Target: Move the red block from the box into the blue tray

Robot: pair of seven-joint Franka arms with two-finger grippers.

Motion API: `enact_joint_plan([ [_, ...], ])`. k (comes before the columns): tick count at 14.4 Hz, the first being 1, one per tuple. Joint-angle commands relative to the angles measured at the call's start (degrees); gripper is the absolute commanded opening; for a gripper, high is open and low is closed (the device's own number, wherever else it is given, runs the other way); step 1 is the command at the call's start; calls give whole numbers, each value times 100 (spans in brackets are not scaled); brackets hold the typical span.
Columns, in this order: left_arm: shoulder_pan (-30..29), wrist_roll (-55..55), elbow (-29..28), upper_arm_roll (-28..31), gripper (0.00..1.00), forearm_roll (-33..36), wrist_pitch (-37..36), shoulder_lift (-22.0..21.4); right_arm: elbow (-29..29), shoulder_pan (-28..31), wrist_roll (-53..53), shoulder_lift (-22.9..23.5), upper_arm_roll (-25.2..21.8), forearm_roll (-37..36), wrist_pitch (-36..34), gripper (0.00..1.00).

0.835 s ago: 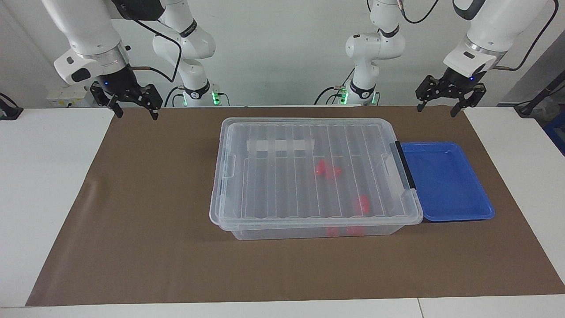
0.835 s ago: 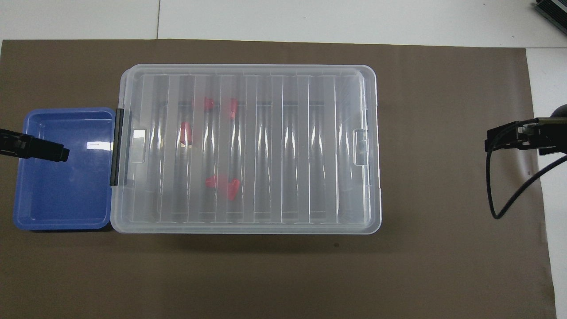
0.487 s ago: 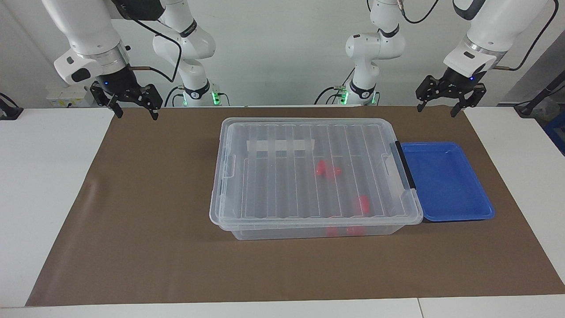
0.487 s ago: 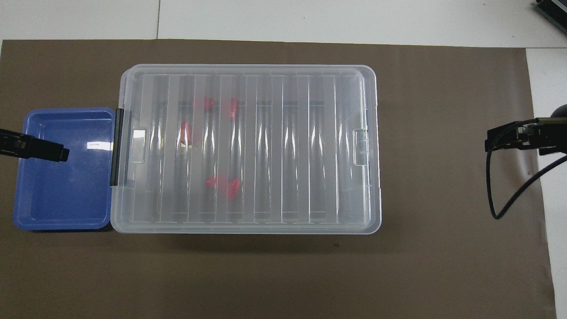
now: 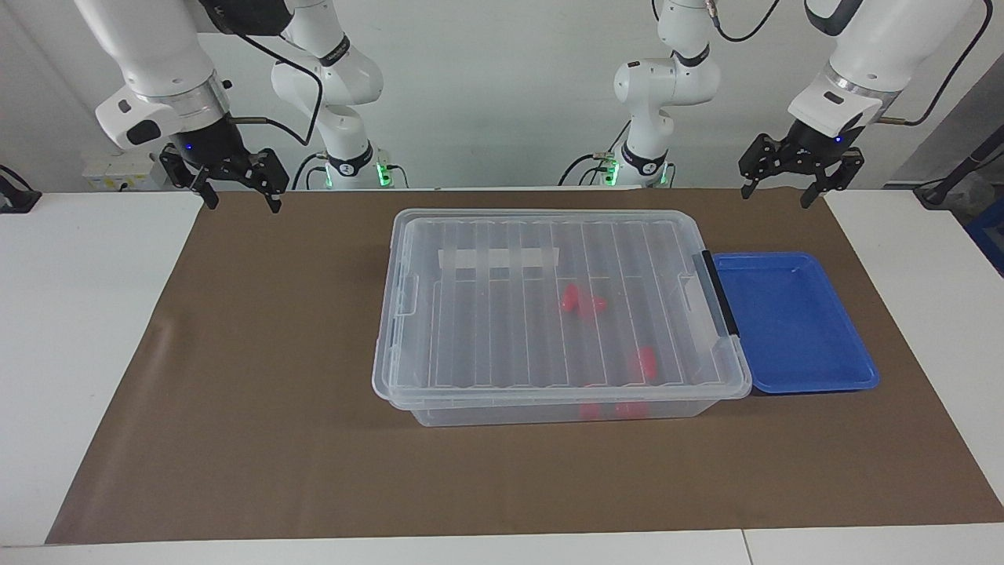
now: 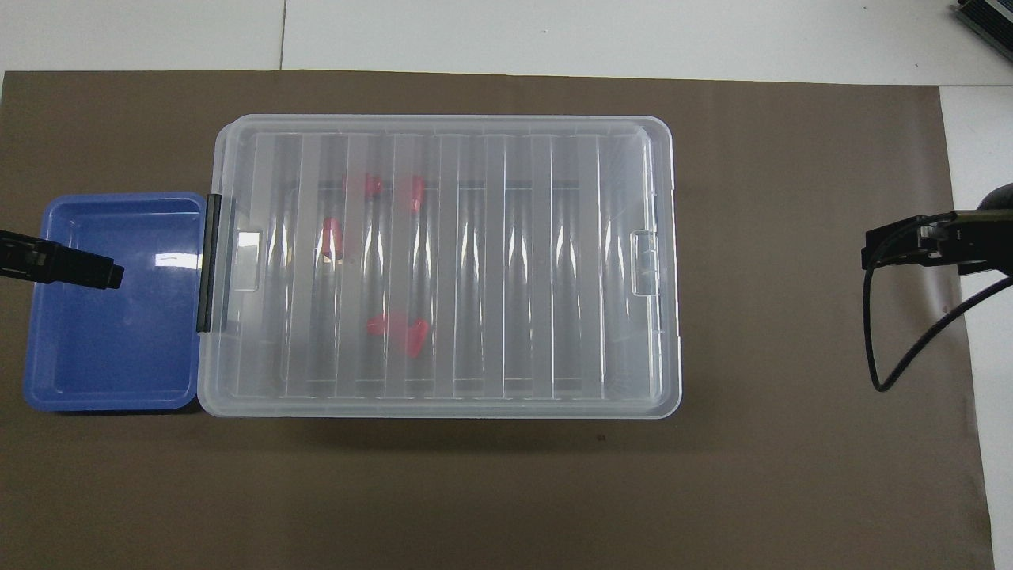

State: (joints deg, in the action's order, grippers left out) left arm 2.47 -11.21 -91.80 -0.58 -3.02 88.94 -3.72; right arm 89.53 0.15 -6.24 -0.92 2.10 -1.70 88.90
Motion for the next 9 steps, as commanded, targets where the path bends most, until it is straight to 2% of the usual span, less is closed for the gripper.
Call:
enact_joint_plan([
  [1, 0, 31, -92, 14, 100, 100, -17, -121, 599, -6, 106, -154, 62, 20, 695, 100],
  [9, 0, 31, -101, 14, 100, 100, -17, -121, 1444, -814, -859, 74, 115, 20, 2243, 100],
])
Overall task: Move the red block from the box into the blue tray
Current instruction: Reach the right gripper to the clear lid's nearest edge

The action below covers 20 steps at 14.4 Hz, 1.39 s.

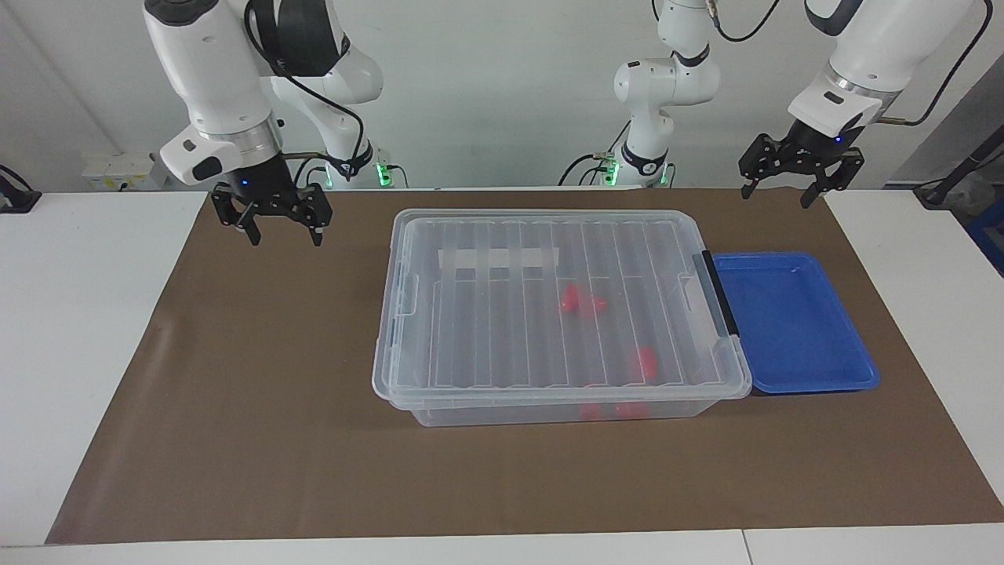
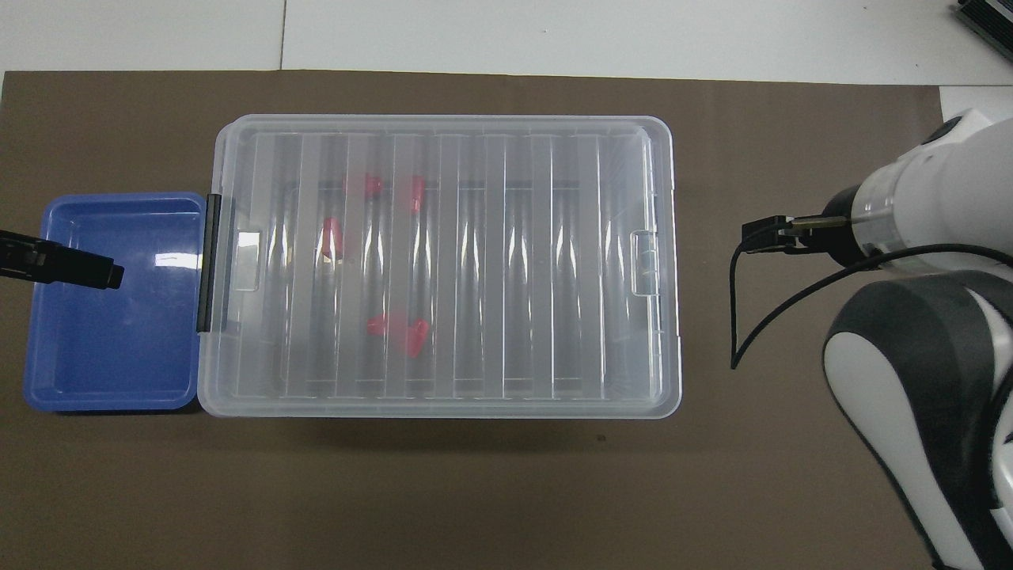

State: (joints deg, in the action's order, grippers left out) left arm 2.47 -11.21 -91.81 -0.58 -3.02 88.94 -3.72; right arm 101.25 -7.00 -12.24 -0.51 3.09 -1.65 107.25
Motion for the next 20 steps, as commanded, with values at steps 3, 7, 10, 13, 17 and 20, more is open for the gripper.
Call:
enact_joint_plan([
  [3, 0, 31, -101, 14, 100, 100, -17, -120, 351, -328, -498, 331, 16, 15, 866, 100],
  [7, 0, 31, -92, 14, 100, 100, -17, -120, 342, -486, -577, 587, 16, 15, 1157, 100],
  [10, 0, 31, -101, 14, 100, 100, -17, -120, 351, -531, -631, 780, 16, 15, 1351, 100],
  [13, 0, 31, -101, 14, 100, 100, -17, -120, 351, -548, -613, 825, 16, 15, 1290, 100],
  [17, 0, 40, -101, 14, 100, 100, -17, -120, 395, -487, -560, 816, 16, 15, 1281, 100],
  [20, 0, 31, -92, 14, 100, 100, -17, -120, 465, -460, -499, 789, 16, 15, 1228, 100],
])
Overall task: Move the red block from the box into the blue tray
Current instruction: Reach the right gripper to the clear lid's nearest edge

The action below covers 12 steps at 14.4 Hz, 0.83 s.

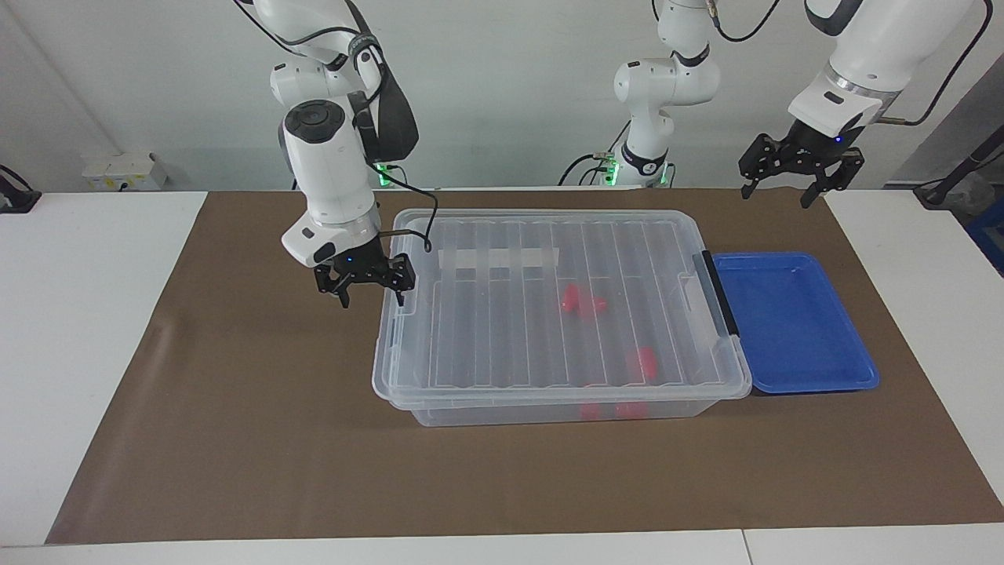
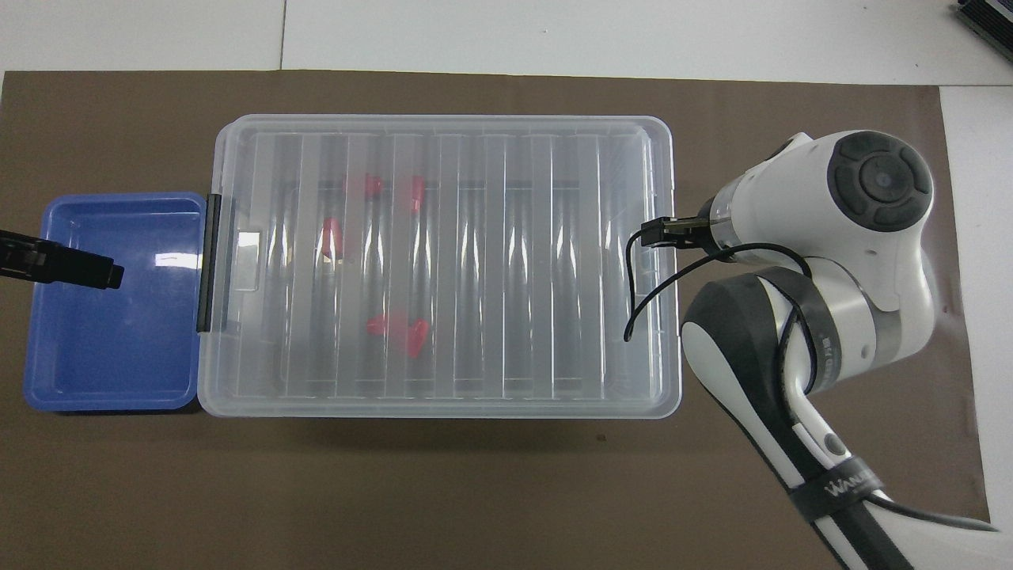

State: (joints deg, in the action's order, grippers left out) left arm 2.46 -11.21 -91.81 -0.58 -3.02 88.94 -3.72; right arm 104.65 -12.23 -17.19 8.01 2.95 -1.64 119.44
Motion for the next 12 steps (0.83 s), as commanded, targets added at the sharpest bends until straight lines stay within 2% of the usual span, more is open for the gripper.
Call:
enact_joint_plan([
  [1, 0, 31, -101, 14, 100, 100, -17, -120, 135, 71, 31, -72, 31, 15, 9, 100],
  [12, 0, 31, -101, 14, 100, 100, -17, -120, 196, 1002, 1472, -72, 22, 15, 18, 100],
])
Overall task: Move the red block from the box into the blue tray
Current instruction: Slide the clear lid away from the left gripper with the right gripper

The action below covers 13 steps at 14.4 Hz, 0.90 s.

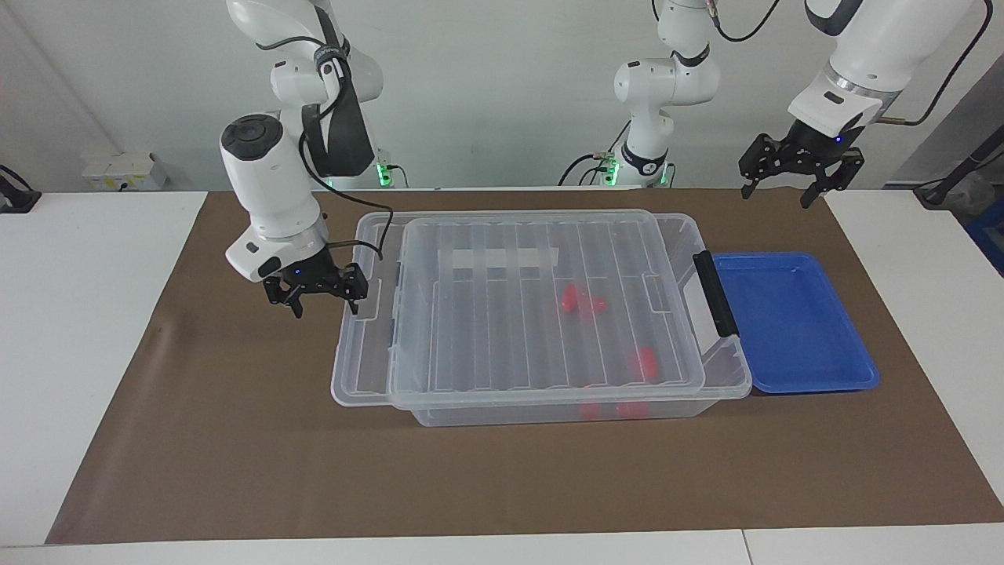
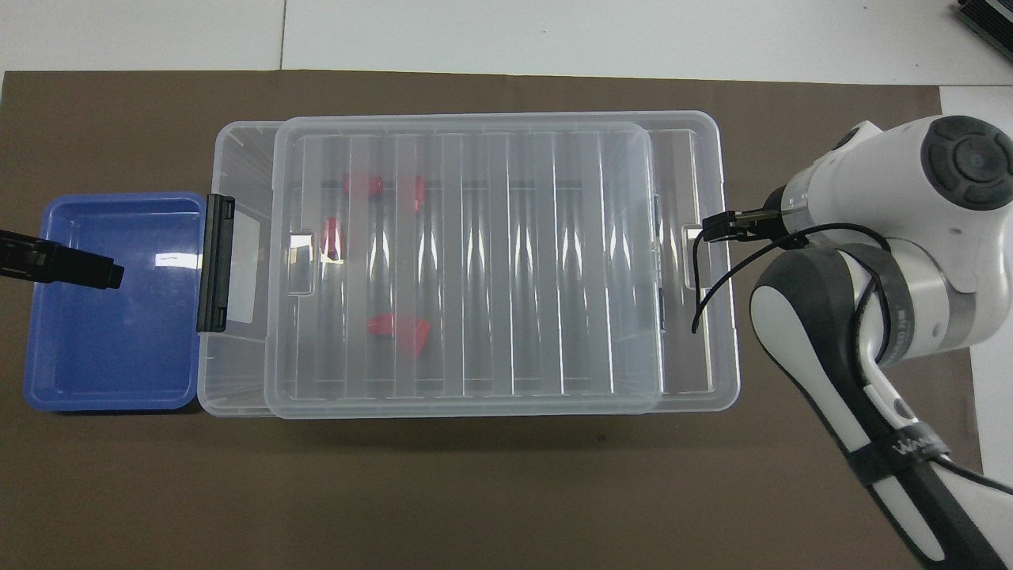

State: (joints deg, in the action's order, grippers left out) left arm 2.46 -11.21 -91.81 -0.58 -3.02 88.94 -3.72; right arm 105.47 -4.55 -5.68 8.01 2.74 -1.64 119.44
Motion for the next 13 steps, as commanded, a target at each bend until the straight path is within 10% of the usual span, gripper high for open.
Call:
enact_joint_plan([
  [1, 0, 31, -101, 14, 100, 100, -17, -120, 115, 313, 401, -72, 43, 14, 9, 100],
  [13, 0, 31, -101, 14, 100, 100, -17, -120, 220, 1218, 1437, -98, 34, -12, 0, 100],
])
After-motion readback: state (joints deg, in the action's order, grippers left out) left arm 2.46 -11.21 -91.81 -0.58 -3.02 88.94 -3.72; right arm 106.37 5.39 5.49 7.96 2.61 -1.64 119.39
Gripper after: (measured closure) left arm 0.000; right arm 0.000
